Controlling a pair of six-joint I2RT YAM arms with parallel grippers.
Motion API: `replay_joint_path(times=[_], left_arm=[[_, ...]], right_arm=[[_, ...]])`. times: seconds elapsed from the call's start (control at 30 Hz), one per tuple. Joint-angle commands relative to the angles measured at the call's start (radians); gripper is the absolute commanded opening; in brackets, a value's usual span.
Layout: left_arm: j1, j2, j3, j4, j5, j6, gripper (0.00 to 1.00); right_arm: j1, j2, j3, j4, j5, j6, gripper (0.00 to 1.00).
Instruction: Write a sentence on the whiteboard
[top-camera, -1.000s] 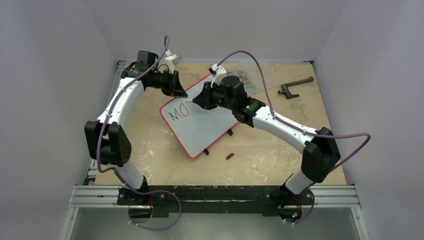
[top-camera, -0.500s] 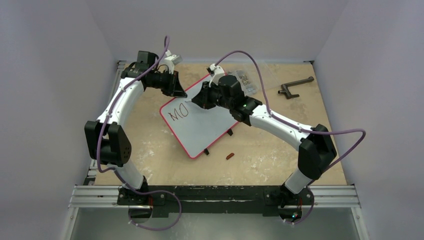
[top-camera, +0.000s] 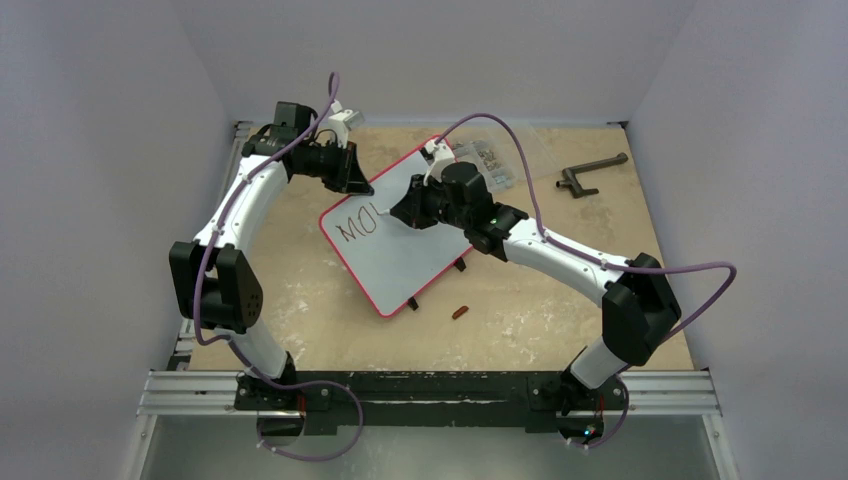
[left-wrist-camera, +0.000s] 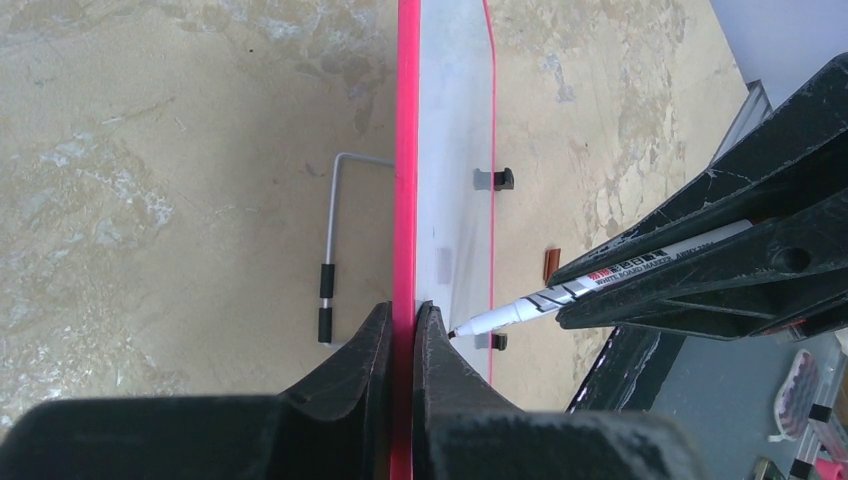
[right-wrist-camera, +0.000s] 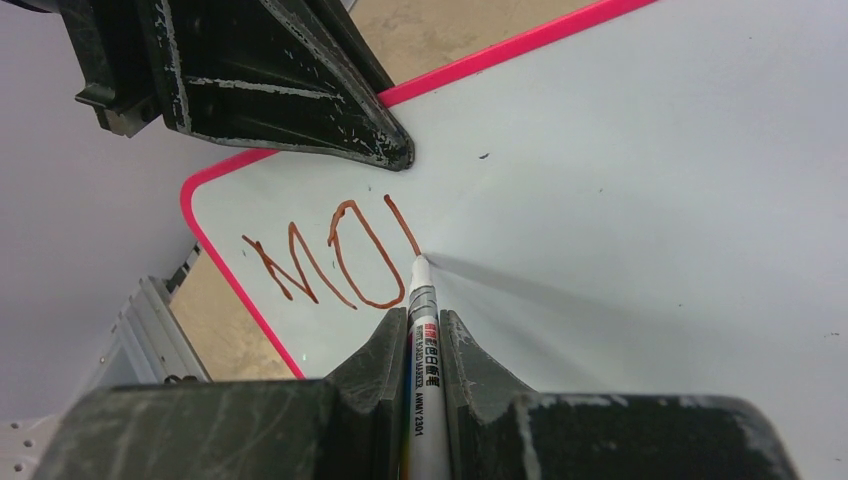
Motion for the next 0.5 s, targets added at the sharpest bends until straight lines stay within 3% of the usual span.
replay_joint_path(times=[0.0,0.47], left_arm=[[-0.015,-0.035,-0.013,-0.034,-0.079,0.084,0.0],[-0.015,-0.037,-0.018,-0.032,-0.08,0.085,0.0]], right_arm=[[0.0,-0.006,-0.018,-0.019,0.046,-0.005,0.0],[0.002,0.037,0.132,-0.079,0.089,0.0,0.0]])
